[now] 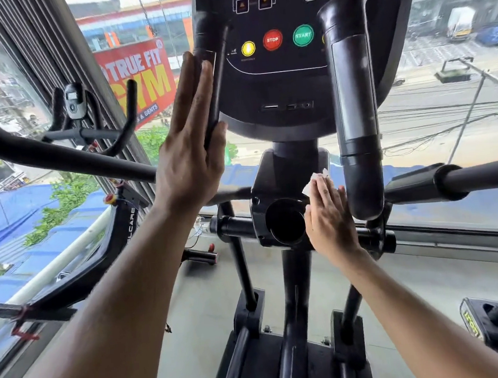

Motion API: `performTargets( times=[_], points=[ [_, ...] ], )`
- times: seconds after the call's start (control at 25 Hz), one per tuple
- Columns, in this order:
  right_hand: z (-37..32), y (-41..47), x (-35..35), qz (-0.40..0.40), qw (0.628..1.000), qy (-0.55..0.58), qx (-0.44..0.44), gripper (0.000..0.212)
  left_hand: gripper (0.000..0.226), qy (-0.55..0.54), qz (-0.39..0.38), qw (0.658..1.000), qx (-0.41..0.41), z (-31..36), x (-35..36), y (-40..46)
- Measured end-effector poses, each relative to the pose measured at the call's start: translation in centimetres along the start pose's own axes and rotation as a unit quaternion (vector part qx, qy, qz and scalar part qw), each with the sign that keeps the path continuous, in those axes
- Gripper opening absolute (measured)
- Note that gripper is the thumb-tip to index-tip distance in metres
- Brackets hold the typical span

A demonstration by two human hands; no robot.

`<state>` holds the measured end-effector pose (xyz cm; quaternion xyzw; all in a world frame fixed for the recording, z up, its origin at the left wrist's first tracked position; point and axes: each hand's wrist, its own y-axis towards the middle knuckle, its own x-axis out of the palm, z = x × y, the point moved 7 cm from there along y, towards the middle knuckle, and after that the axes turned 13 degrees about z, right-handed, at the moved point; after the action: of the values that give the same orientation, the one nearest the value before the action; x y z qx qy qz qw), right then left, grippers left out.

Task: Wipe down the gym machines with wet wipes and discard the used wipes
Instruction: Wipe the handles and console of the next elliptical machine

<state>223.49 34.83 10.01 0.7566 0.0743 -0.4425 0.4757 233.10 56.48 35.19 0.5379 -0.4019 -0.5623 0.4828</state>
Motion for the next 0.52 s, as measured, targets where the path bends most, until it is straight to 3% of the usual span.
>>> performTargets(
  times=[0.16, 0.24, 0.4, 0.52],
  points=[
    [3.2, -1.1, 0.4, 0.025, 0.984, 0.071, -0.162, 0.083, 0.059, 0.003, -0.001, 1.000, -0.006, -0.1, 0.1, 0.0],
    [3.6, -1.7, -0.5, 0.037, 0.964, 0.074, -0.251, 0.068, 0.058, 0.000, 0.002, 1.000, -0.009, -0.2, 0.2, -0.1],
    [3.5, -2.6, -1.7, 0.098, 0.923, -0.015, -0.373, 0.067, 0.057, -0.001, 0.007, 1.000, -0.020, -0.2, 0.0, 0.0],
    [3.7, -5.5, -0.2, 0.095, 0.860, -0.103, -0.492, 0.059, 0.056, 0.001, 0.003, 1.000, -0.021, -0.1, 0.1, -0.1]
  ],
)
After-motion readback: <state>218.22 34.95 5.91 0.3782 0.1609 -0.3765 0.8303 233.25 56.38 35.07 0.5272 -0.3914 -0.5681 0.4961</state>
